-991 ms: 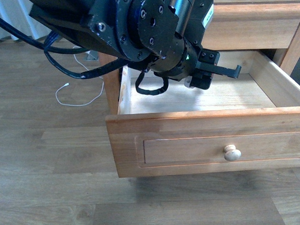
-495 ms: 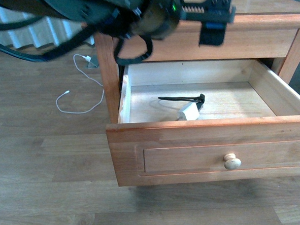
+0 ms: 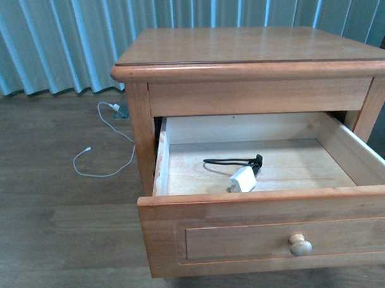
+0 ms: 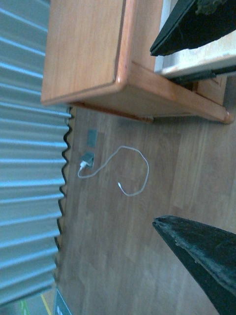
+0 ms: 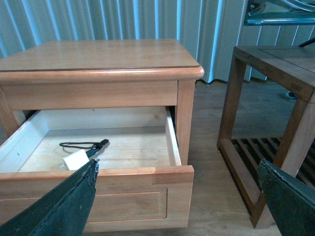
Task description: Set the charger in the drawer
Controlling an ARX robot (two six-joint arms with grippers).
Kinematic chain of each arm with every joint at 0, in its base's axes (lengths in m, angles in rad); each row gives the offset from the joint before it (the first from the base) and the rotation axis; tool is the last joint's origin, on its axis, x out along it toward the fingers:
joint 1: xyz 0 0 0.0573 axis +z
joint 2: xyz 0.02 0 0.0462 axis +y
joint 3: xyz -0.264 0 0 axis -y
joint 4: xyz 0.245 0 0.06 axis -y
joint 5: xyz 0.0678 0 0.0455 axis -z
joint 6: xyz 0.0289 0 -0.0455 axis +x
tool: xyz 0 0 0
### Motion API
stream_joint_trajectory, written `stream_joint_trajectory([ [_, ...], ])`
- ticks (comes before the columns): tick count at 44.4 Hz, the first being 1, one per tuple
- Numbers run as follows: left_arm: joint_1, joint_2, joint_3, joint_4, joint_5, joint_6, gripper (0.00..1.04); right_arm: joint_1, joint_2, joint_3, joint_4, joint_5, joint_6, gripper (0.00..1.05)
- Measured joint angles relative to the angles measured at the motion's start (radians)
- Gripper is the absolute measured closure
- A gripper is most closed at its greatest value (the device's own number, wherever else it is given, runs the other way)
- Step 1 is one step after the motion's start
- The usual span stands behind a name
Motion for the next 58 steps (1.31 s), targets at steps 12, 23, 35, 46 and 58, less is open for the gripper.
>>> stream_joint_trajectory([
  [12, 0.099, -0.379, -0.232, -0.209, -0.074, -0.140, 0.06, 0.000, 0.000, 0.000, 0.000, 0.000, 0.000, 0.08],
  [23, 0.108, -0.390, -0.237, -0.201, -0.043, -0.148, 0.07, 0.000, 0.000, 0.000, 0.000, 0.000, 0.000, 0.08],
  [35, 0.262, -0.532, -0.405, -0.048, 0.461, 0.073, 0.62, 0.000, 0.000, 0.000, 0.000, 0.000, 0.000, 0.08],
  [46, 0.378, -0.637, -0.476, -0.077, 0.573, 0.089, 1.01, 0.000, 0.000, 0.000, 0.000, 0.000, 0.000, 0.08],
  [58, 0.379, -0.721, -0.515, -0.122, 0.574, 0.091, 1.01, 0.000, 0.000, 0.000, 0.000, 0.000, 0.000, 0.08],
])
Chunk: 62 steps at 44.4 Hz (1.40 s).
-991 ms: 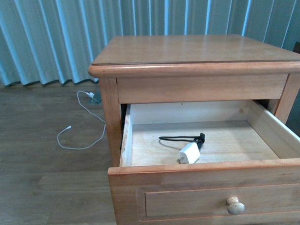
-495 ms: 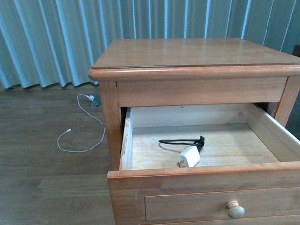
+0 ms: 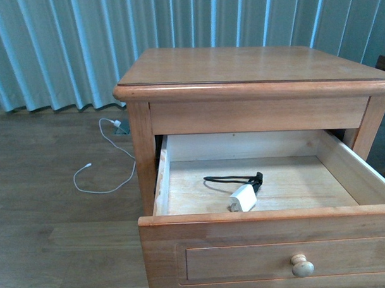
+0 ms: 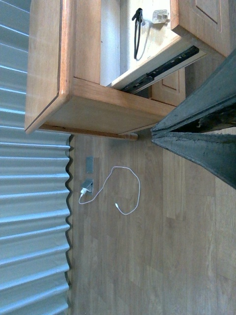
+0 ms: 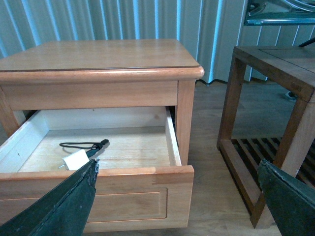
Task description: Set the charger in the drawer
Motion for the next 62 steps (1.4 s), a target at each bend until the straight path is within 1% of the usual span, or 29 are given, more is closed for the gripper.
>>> stream_joint_trajectory([
  [17, 0.000, -0.098, -0.040, -0.040, 0.000, 0.001, 1.01, 0.000, 0.000, -0.001, 0.000, 0.000, 0.000, 0.08],
  [18, 0.000, -0.124, -0.040, -0.068, 0.001, 0.001, 1.01, 0.000, 0.000, -0.001, 0.000, 0.000, 0.000, 0.08],
  [20, 0.000, -0.206, -0.040, -0.175, 0.002, 0.001, 1.01, 0.000, 0.000, -0.001, 0.000, 0.000, 0.000, 0.08],
  [22, 0.000, -0.258, -0.040, -0.213, 0.001, 0.001, 1.01, 0.000, 0.000, -0.001, 0.000, 0.000, 0.000, 0.08],
  [43, 0.000, -0.269, -0.040, -0.220, 0.001, 0.000, 1.01, 0.000, 0.000, -0.001, 0.000, 0.000, 0.000, 0.08],
  [46, 0.000, -0.269, -0.040, -0.220, 0.001, 0.001, 0.88, 0.004, -0.002, -0.004, 0.006, 0.014, -0.005, 0.08],
  [48, 0.000, -0.270, -0.040, -0.220, 0.001, 0.001, 0.77, 0.038, -0.014, -0.029, 0.077, 0.112, -0.052, 0.08],
  [50, 0.000, -0.270, -0.040, -0.221, 0.000, 0.001, 0.66, 0.068, -0.008, -0.029, 0.086, 0.162, -0.078, 0.08],
  [51, 0.000, -0.270, -0.040, -0.221, 0.001, 0.001, 0.63, 0.078, 0.001, -0.029, 0.091, 0.166, -0.083, 0.08],
  [53, 0.000, -0.270, -0.040, -0.221, 0.001, 0.001, 0.52, 0.113, 0.050, -0.022, 0.098, 0.185, -0.090, 0.08],
  [57, 0.000, -0.270, -0.040, -0.221, 0.001, 0.001, 0.32, 0.208, 0.220, 0.008, 0.128, 0.219, -0.099, 0.08],
  [60, 0.000, -0.270, -0.040, -0.221, 0.001, 0.001, 0.22, 0.260, 0.344, 0.030, 0.137, 0.219, -0.099, 0.08],
  [62, 0.000, -0.270, -0.040, -0.221, 0.001, 0.001, 0.16, 0.282, 0.411, 0.037, 0.162, 0.220, -0.098, 0.08],
])
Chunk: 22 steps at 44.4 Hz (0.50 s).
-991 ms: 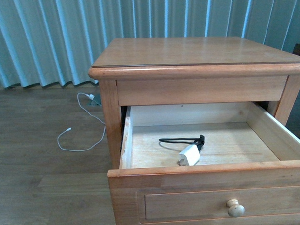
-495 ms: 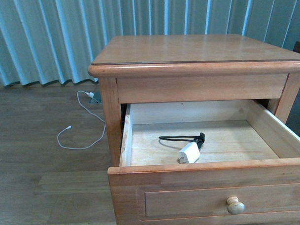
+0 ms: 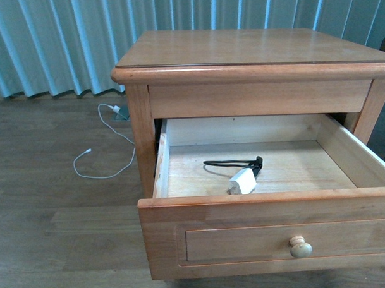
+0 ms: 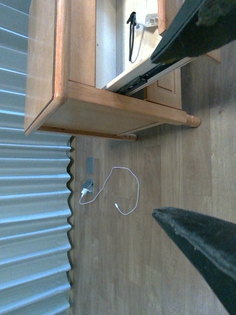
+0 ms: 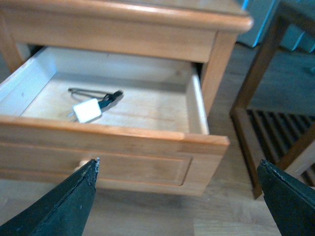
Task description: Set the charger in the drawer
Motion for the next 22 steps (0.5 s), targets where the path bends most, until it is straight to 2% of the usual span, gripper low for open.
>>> stream_joint_trajectory([
  [3, 0.000, 0.000, 0.000, 0.000, 0.000, 0.000, 0.05, 0.035, 0.165, 0.027, 0.048, -0.005, 0.009, 0.08],
  [11, 0.000, 0.000, 0.000, 0.000, 0.000, 0.002, 0.06, 0.079, 0.563, 0.135, 0.142, -0.031, 0.050, 0.08],
  [22, 0.000, 0.000, 0.000, 0.000, 0.000, 0.002, 0.06, 0.124, 0.857, 0.235, 0.193, -0.056, 0.109, 0.08],
])
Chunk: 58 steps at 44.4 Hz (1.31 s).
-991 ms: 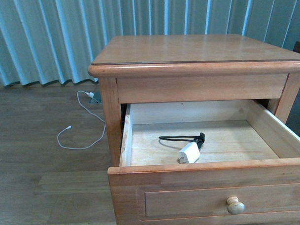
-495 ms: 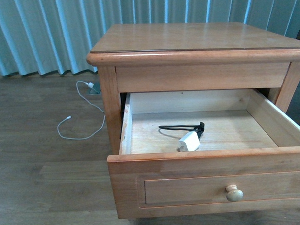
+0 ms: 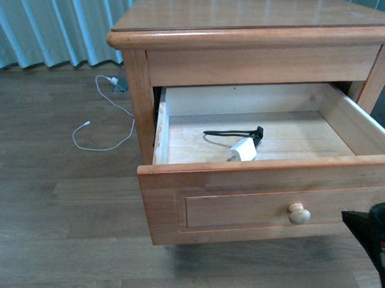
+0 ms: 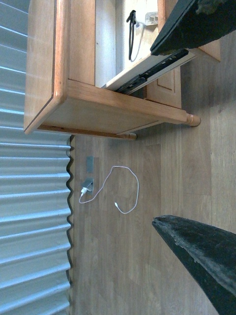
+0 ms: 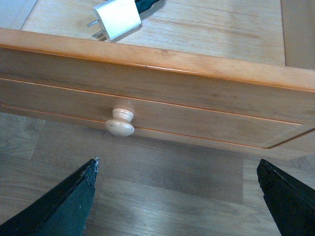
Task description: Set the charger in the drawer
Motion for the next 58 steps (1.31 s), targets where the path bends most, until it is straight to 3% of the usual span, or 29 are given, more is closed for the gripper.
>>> stream_joint_trajectory([
  [22, 0.000, 0.000, 0.000, 0.000, 0.000, 0.000, 0.06, 0.053, 0.304, 0.208, 0.096, 0.021, 0.010, 0.08],
  [58, 0.000, 0.000, 0.000, 0.000, 0.000, 0.000, 0.06, 0.115, 0.858, 0.797, 0.287, 0.011, 0.005, 0.08],
])
